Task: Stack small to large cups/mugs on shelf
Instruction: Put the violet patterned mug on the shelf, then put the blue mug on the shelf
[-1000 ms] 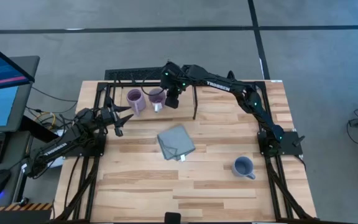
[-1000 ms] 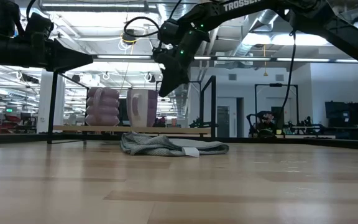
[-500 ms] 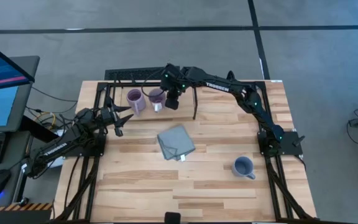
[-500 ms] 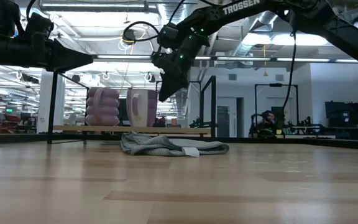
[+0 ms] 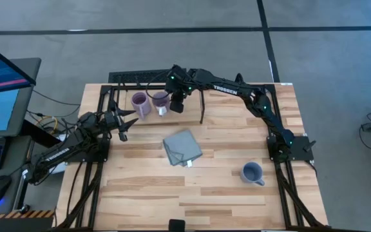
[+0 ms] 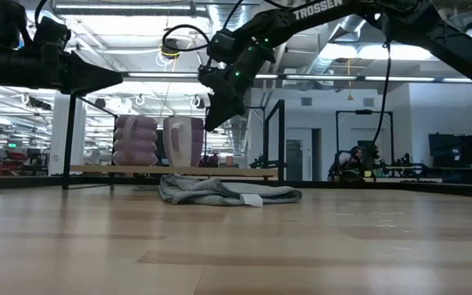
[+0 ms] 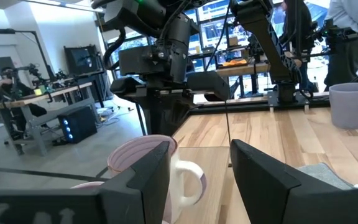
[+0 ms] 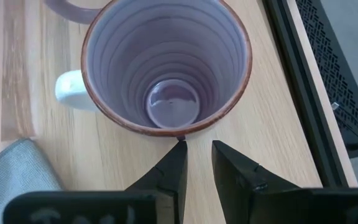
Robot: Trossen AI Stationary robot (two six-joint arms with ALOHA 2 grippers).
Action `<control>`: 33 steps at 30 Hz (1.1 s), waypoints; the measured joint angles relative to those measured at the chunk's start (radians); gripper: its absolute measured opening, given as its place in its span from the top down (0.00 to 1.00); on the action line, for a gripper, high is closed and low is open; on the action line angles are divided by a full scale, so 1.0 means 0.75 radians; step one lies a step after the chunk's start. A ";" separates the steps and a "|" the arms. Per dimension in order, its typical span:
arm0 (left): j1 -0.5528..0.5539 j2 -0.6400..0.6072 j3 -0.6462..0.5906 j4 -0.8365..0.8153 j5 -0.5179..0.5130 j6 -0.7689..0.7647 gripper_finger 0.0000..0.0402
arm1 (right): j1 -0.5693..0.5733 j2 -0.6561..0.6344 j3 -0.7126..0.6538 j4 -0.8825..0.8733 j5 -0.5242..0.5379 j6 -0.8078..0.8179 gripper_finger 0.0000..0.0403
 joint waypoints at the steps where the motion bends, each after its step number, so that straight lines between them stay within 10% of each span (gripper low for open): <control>1: 0.000 0.000 0.000 0.000 0.000 0.000 0.60 | 0.000 0.000 0.000 0.000 0.000 0.000 0.77; 33: 0.000 0.000 0.000 0.001 -0.002 -0.004 0.60 | -0.017 0.000 0.041 -0.262 0.051 0.021 0.77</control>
